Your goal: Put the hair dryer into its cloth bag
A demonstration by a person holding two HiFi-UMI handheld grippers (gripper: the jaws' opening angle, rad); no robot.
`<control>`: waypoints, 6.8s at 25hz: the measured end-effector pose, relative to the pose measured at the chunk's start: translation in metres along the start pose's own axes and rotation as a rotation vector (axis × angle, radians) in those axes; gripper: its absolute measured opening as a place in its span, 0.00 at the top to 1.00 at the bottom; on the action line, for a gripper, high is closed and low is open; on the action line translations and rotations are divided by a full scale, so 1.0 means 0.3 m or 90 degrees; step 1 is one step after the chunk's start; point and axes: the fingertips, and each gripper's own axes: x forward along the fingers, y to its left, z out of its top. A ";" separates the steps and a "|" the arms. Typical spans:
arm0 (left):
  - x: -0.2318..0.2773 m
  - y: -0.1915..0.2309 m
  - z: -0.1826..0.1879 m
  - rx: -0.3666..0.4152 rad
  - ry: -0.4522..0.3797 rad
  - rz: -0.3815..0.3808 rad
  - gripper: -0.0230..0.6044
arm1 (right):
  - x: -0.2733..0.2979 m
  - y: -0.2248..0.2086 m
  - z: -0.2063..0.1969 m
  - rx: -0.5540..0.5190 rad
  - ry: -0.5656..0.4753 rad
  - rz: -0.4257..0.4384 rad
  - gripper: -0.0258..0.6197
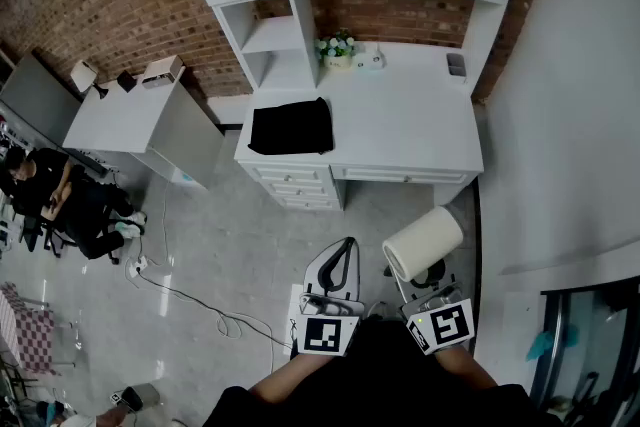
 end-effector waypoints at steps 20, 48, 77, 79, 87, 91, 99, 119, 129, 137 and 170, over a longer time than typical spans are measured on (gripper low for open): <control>0.027 -0.045 -0.092 0.016 0.040 0.055 0.93 | -0.097 -0.121 -0.047 0.020 -0.018 0.028 0.66; 0.741 0.668 -0.383 -0.043 0.156 0.010 0.93 | 0.791 -0.364 -0.135 0.017 0.103 -0.008 0.66; 1.331 1.126 -1.113 -0.125 0.497 -0.028 0.82 | 1.492 -0.676 -0.437 0.037 0.223 -0.016 0.66; 1.353 1.127 -1.172 -0.130 0.525 -0.020 0.78 | 1.521 -0.707 -0.471 0.038 0.234 -0.007 0.66; 1.390 1.135 -1.361 -0.157 0.635 0.012 0.73 | 1.616 -0.785 -0.563 0.030 0.278 0.029 0.66; 1.397 1.165 -1.434 -0.143 0.673 0.049 0.73 | 1.658 -0.802 -0.606 0.020 0.300 0.051 0.66; 1.385 1.214 -1.476 -0.117 0.702 0.068 0.89 | 1.732 -0.750 -0.700 -0.045 0.348 0.158 0.66; 1.344 1.261 -1.267 -0.154 0.557 0.084 0.90 | 1.776 -0.584 -1.181 -0.327 0.617 0.389 0.66; 1.329 1.256 -1.212 -0.160 0.533 0.067 0.90 | 1.757 -0.515 -1.339 -0.404 0.706 0.502 0.66; 1.319 1.239 -1.224 -0.171 0.527 0.073 0.90 | 1.767 -0.482 -1.414 -0.449 0.752 0.562 0.66; 1.339 1.205 -1.266 -0.185 0.542 0.004 0.90 | 1.567 -0.718 -1.425 -0.354 0.750 0.530 0.53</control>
